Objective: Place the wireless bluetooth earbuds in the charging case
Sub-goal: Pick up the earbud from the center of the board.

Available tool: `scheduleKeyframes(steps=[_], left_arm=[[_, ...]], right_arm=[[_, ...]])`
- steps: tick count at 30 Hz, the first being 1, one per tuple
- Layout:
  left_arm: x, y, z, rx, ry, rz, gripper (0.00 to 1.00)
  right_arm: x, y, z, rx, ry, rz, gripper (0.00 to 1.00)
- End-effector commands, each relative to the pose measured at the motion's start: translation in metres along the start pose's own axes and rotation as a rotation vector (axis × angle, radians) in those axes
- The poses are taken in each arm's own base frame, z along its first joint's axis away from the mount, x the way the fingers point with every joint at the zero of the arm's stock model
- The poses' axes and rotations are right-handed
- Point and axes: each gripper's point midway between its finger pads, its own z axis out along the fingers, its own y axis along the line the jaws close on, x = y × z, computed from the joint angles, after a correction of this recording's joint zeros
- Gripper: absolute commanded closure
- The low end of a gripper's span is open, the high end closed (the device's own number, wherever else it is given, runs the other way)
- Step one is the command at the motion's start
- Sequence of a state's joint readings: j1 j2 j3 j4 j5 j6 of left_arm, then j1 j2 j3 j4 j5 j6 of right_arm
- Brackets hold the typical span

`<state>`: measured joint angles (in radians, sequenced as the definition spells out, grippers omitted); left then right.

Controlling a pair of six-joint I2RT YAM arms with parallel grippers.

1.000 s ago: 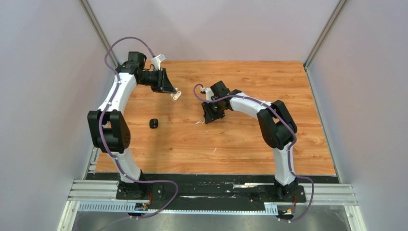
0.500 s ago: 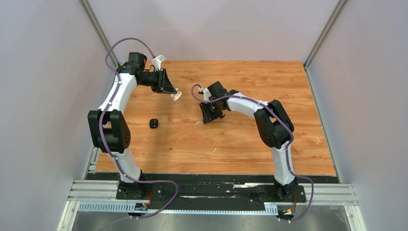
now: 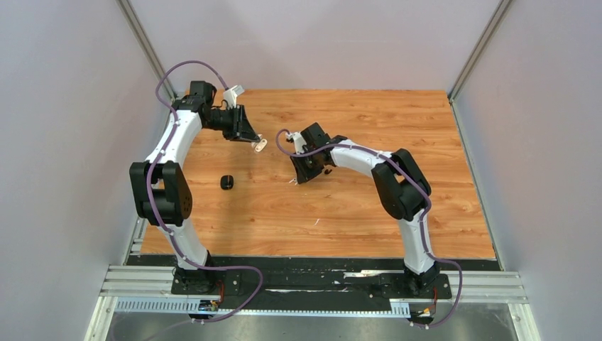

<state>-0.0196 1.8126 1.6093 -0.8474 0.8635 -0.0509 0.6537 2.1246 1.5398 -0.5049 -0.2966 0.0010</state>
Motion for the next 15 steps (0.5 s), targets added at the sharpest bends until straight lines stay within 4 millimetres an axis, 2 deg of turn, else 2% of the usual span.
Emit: scheduleKeyframes(steps=[1, 3, 5, 9, 15], left_arm=[[-0.011, -0.016, -0.013, 0.027, -0.054, 0.058, 1.0], [-0.011, -0.016, -0.013, 0.027, -0.055, 0.059, 1.0], [-0.012, -0.015, -0.012, 0.027, -0.056, 0.063, 1.0], [-0.011, -0.012, -0.01, 0.023, -0.055, 0.063, 1.0], [-0.018, -0.009, -0.001, 0.015, -0.061, 0.082, 1.0]], right_arm=[[0.021, -0.006, 0.011, 0.045, 0.04, -0.12, 0.74], [0.026, -0.006, 0.012, 0.038, 0.045, -0.161, 0.81], [0.026, -0.008, 0.011, 0.047, 0.04, -0.191, 0.99], [0.007, -0.003, -0.008, 0.06, -0.017, -0.269, 1.0], [-0.053, 0.0, -0.074, 0.15, -0.181, -0.502, 1.0]])
